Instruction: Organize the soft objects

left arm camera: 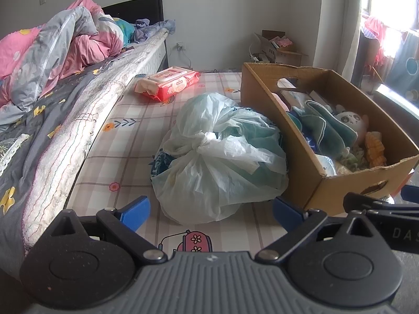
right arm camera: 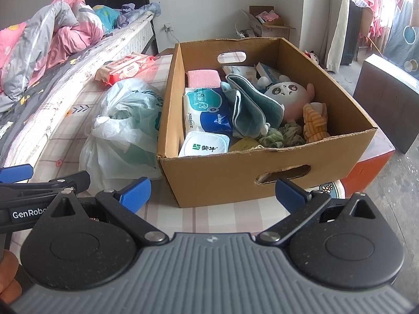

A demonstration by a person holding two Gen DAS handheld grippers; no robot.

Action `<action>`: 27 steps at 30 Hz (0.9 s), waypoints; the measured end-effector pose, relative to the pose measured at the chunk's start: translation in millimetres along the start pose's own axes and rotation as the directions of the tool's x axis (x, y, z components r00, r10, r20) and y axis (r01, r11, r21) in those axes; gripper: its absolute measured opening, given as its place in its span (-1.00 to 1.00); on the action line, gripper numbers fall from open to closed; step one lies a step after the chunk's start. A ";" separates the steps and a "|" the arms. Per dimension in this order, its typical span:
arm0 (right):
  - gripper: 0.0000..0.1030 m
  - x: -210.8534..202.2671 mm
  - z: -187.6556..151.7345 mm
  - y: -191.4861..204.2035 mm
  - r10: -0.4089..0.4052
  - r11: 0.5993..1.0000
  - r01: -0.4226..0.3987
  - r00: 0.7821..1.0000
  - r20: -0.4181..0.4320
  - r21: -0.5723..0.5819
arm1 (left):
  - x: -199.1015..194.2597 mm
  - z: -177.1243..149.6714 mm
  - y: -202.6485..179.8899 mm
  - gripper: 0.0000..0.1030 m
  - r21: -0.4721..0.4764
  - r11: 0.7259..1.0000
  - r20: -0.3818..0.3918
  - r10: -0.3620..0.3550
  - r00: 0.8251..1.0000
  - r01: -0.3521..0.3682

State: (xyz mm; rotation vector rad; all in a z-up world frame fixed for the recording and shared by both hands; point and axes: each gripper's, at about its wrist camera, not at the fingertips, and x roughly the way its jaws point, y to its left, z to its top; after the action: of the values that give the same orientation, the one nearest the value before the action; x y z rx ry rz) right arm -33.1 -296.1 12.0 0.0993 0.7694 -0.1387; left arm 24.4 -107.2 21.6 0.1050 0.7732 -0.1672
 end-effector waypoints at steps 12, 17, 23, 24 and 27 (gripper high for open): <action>0.98 2.7 0.4 0.0 0.001 1.000 -0.001 1.000 -0.007 0.000 | 2.5 -0.9 0.6 0.94 0.000 1.000 -0.006 0.001 1.000 -0.001; 0.98 3.3 0.3 0.1 0.001 1.000 -0.001 1.000 -0.009 0.000 | 2.5 -0.9 0.7 0.94 0.000 1.000 -0.007 0.000 1.000 0.000; 0.98 3.0 0.4 -0.3 0.000 1.000 0.000 1.000 -0.008 0.000 | 2.4 -0.7 0.6 0.94 0.000 1.000 -0.007 0.001 1.000 -0.001; 0.98 3.0 0.4 -0.3 0.001 1.000 -0.001 1.000 -0.009 0.001 | 2.4 -0.8 0.5 0.94 0.000 1.000 -0.007 0.001 1.000 -0.001; 0.98 3.1 0.2 -0.3 0.000 1.000 0.000 1.000 -0.010 0.001 | 2.3 -0.7 0.5 0.94 0.000 1.000 -0.007 0.001 1.000 -0.001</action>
State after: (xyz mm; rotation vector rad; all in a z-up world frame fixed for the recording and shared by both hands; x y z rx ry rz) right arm -30.8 -296.8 10.0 0.1012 0.7789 -0.1385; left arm 25.7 -106.8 19.5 0.1059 0.7803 -0.1659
